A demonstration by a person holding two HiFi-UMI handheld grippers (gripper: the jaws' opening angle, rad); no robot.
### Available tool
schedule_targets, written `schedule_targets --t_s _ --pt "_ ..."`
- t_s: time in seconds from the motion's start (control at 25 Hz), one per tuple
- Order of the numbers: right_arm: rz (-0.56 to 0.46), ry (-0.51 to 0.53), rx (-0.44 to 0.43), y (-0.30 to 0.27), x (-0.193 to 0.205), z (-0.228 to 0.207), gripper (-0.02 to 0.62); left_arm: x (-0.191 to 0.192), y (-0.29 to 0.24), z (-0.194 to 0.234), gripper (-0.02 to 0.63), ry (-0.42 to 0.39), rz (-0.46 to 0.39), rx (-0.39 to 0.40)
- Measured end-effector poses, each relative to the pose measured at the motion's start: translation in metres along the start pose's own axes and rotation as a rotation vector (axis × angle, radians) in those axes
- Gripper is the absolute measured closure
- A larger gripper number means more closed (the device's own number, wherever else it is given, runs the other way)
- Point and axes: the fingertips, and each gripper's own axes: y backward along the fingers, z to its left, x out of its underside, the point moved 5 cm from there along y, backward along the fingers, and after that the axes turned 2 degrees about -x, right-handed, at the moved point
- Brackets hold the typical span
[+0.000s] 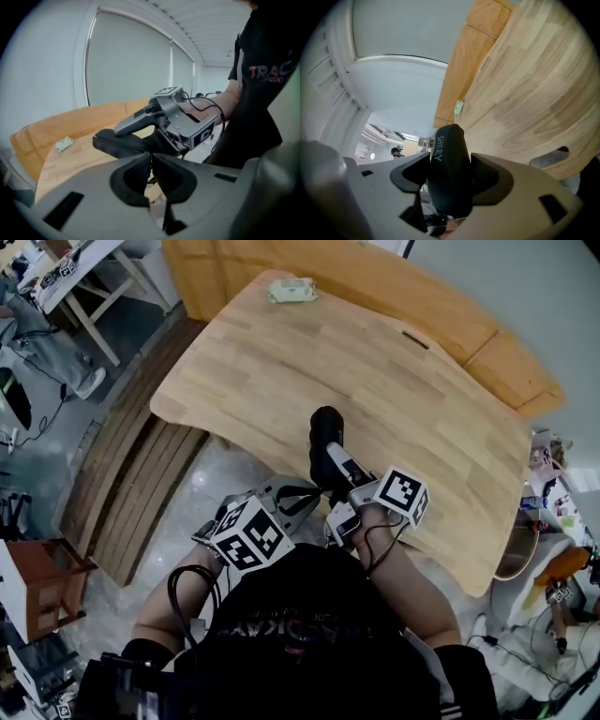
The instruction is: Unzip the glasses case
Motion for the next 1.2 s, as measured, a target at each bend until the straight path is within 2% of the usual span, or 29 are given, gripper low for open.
schedule_targets --t_s 0.12,0.28,0.6,0.76,0.84,0.92,1.04,1.12,1.2 --pt "0.006 0.017 -0.014 -0.005 0.003 0.008 0.307 0.006 -0.003 -0.006 0.586 0.026 0.016 0.029" --pt "0.026 0.037 -0.021 -0.008 0.008 0.012 0.307 0.01 -0.005 -0.007 0.586 0.013 0.035 0.04" --pt "0.033 0.037 -0.026 -0.006 0.011 0.01 0.307 0.014 -0.004 -0.008 0.586 0.072 0.004 0.045" --pt "0.009 0.041 -0.032 -0.002 0.006 0.008 0.306 0.013 0.001 -0.003 0.586 0.116 -0.052 0.011" --pt "-0.008 0.052 -0.026 0.003 0.0 0.005 0.305 0.013 0.006 0.004 0.586 0.184 -0.106 -0.015" --pt "-0.02 0.075 -0.017 0.01 -0.009 -0.001 0.305 0.018 0.013 0.013 0.586 0.29 -0.161 -0.035" --pt "-0.012 0.149 -0.022 0.018 -0.025 -0.011 0.305 0.03 0.021 0.021 0.586 0.464 -0.218 -0.005" --pt "0.025 0.311 -0.01 0.022 -0.042 -0.019 0.305 0.034 0.023 0.017 0.592 0.555 -0.251 0.051" --pt "0.099 0.555 0.029 0.027 -0.063 -0.032 0.304 0.034 0.02 0.008 0.594 0.617 -0.285 0.103"
